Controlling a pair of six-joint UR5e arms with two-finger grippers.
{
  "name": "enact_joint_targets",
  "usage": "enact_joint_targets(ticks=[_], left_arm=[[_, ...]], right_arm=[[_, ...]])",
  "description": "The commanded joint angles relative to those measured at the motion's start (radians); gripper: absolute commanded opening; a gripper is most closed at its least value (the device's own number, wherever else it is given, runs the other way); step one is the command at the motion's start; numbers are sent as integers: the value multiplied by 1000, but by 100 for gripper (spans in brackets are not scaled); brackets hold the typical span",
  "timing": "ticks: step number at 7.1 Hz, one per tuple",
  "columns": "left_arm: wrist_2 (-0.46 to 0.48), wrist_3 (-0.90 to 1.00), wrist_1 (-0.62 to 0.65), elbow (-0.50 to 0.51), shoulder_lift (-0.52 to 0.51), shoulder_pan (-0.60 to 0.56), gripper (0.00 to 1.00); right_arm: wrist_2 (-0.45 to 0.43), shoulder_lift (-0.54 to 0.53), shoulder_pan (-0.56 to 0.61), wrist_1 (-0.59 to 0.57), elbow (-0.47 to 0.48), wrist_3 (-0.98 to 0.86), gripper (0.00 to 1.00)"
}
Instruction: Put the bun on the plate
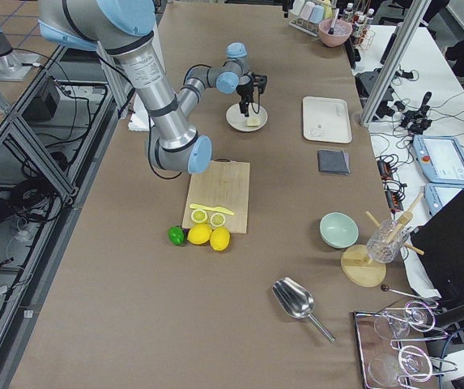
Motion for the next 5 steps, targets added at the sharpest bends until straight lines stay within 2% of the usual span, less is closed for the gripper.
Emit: enact_joint_targets(ticks=[1,2,3,4,5], left_arm=[[-14,80,14,26,63,-111,98],[-51,152,72,26,101,-160,98],[-50,214,92,40,130,-192,98],[-51,324,94,41,190,-249,98],[-51,355,95,44,227,-280,98]], right_arm=[[101,-14,82,-3,7,-56,100],[114,-35,113,-5,16,-98,100],[124,-87,141,-20,74,-153,100],[169,-148,193,-58,146,-232,100],[231,-187,265,-83,178,-335,100]])
